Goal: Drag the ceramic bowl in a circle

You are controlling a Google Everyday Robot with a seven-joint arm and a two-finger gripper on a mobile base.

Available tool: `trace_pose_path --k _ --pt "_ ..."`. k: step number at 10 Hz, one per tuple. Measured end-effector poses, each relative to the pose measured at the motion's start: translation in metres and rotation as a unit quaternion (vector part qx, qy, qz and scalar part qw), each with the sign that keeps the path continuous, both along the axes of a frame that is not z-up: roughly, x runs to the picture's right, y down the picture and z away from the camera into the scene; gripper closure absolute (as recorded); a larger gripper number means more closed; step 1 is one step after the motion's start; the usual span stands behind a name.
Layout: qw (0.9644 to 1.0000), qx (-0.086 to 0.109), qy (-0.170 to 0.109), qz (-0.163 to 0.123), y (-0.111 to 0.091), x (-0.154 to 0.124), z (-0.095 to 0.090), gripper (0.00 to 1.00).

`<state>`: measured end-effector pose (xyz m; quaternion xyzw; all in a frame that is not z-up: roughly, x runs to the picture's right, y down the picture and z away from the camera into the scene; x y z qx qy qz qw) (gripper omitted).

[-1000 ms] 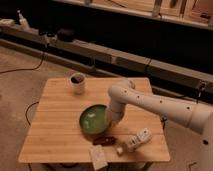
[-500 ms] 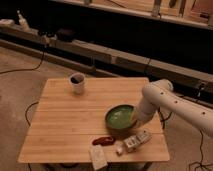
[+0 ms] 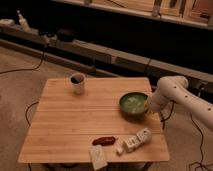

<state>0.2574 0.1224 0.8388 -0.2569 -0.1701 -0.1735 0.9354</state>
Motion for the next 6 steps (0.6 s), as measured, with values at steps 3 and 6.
trace_pose_path --k 3,6 --pt "0.999 0.024 -0.014 -0.037 -0.042 -0.021 0.035 1.0" --pt "0.9911 0.038 -0.069 -0.107 -0.07 -0.115 0.057 1.0"
